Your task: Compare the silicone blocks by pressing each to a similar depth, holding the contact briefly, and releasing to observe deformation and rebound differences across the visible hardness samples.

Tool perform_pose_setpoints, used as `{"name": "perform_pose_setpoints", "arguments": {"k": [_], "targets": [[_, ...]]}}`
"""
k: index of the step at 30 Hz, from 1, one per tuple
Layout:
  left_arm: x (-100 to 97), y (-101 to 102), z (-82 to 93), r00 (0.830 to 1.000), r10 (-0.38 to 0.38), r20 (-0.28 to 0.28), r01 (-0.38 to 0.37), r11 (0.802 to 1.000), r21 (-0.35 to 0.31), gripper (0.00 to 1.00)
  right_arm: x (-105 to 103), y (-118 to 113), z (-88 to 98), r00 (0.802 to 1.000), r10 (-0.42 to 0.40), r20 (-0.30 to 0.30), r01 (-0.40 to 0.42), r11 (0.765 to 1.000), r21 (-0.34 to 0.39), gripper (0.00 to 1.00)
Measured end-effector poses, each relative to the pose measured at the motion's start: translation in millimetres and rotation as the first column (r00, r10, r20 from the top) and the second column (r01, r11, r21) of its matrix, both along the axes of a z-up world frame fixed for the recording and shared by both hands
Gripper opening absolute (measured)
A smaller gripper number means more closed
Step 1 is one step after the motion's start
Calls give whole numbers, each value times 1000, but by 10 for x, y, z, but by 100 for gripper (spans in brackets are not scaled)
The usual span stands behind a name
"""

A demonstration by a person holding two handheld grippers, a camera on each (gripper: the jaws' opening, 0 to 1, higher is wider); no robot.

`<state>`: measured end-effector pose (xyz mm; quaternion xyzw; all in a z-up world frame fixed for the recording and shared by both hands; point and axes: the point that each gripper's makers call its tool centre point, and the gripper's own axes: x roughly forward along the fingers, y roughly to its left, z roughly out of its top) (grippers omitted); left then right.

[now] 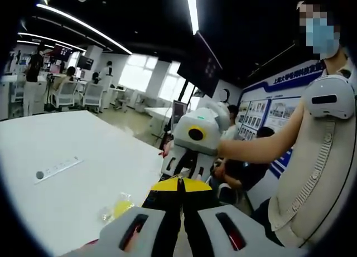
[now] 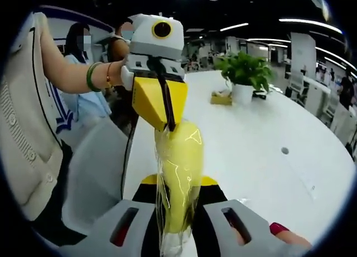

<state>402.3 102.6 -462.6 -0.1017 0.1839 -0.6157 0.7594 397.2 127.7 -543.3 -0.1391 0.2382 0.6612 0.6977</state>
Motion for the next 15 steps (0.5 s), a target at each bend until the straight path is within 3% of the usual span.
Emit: {"name": "perform_pose_setpoints", "arguments": {"k": [4, 15], "targets": [[3, 1, -2, 1000, 2, 3, -2, 1000, 0, 0, 6, 2, -3, 1000, -2, 2, 2, 1000, -1, 7], [0, 18, 44, 997, 18, 75, -19, 1000, 4, 0, 29, 20, 37, 1000, -13, 0, 13, 1000, 12, 8]]}}
